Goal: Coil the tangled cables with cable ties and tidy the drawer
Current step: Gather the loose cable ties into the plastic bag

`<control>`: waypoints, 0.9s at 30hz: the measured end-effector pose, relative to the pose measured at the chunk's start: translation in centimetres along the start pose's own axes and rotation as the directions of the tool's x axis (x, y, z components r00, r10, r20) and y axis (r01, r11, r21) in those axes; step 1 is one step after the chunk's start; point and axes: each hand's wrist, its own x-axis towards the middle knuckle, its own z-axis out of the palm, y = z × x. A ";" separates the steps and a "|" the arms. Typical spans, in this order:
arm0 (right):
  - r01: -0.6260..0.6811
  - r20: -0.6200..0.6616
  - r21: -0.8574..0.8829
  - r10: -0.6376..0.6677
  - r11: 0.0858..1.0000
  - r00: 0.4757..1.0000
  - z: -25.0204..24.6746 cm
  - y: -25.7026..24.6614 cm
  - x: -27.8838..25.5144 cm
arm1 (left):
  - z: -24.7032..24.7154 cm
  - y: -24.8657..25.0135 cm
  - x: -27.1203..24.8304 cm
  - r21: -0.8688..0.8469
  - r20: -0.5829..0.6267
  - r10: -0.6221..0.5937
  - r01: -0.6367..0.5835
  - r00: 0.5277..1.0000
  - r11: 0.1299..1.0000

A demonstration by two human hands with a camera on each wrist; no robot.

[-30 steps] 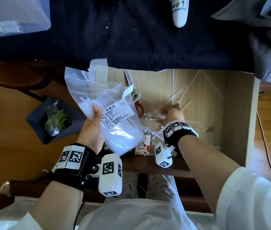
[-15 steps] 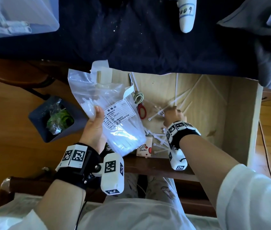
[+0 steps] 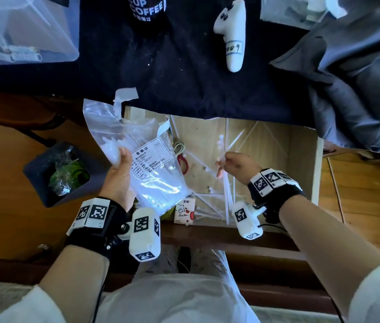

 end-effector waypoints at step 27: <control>-0.154 0.017 -0.590 0.202 0.793 0.979 -1.5 -0.6 -0.3 | 0.6 0.1 1.0 0.076 0.026 0.020 -0.022 0.999 0.997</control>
